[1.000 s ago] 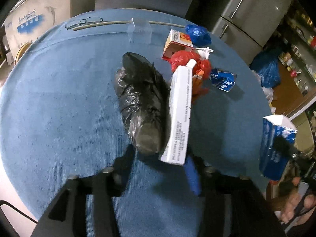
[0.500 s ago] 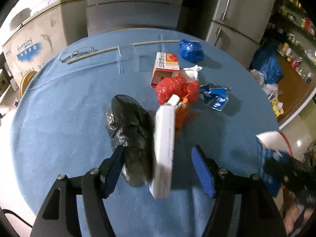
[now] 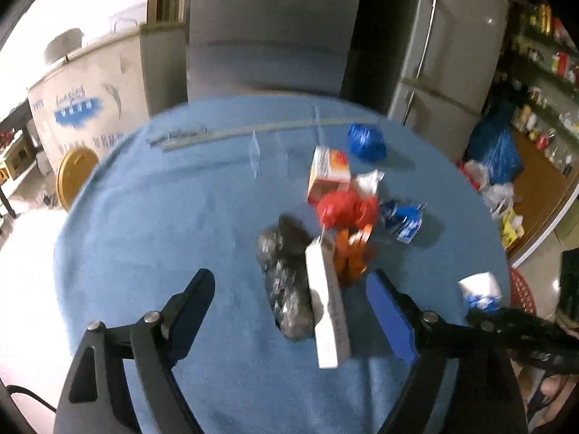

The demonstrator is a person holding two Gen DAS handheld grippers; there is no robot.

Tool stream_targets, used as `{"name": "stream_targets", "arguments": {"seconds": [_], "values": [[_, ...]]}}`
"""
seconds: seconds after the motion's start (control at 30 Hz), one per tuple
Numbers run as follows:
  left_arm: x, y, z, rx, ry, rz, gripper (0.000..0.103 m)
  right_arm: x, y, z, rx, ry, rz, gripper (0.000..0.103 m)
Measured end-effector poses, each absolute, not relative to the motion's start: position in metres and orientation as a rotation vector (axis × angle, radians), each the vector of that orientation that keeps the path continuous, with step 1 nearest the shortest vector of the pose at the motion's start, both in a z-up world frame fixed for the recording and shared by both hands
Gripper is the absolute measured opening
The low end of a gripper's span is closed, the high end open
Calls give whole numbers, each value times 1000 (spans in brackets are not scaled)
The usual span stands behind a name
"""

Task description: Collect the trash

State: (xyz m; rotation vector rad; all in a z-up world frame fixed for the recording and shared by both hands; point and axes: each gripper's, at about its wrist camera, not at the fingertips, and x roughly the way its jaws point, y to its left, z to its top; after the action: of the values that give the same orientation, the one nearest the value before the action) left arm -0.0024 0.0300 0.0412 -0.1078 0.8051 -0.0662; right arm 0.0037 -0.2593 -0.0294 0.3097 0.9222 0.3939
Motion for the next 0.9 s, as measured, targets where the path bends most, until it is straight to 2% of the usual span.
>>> {"name": "stream_targets", "arguments": {"seconds": [0.17,0.3,0.33,0.37,0.5,0.6,0.73,0.8,0.83,0.87,0.9], "values": [[6,11,32,-83,851,-143,86,3,-254,-28,307,919,405,68],[28,-5,5,-45,917,-148,86,1,-255,-29,307,924,401,68],[34,-5,-3,-62,948,-153,82,0,-256,-29,311,923,397,68],[37,-6,-9,-78,968,-170,72,-1,-258,-29,311,922,394,68],[36,-12,-11,-77,963,-203,63,-2,-264,-30,338,918,393,68],[34,-19,-9,-66,976,-235,63,0,-263,-31,338,917,393,68],[37,-26,-14,16,966,-147,75,0,-261,-30,330,914,393,68],[38,-28,-15,29,967,-150,75,-1,-261,-30,327,913,393,68],[38,-30,-13,35,966,-155,69,-1,-261,-30,327,912,392,68],[37,-30,-11,37,964,-149,54,-1,-262,-30,328,911,391,68],[36,-29,-5,22,958,-151,50,-1,-262,-30,328,911,388,68]]}}
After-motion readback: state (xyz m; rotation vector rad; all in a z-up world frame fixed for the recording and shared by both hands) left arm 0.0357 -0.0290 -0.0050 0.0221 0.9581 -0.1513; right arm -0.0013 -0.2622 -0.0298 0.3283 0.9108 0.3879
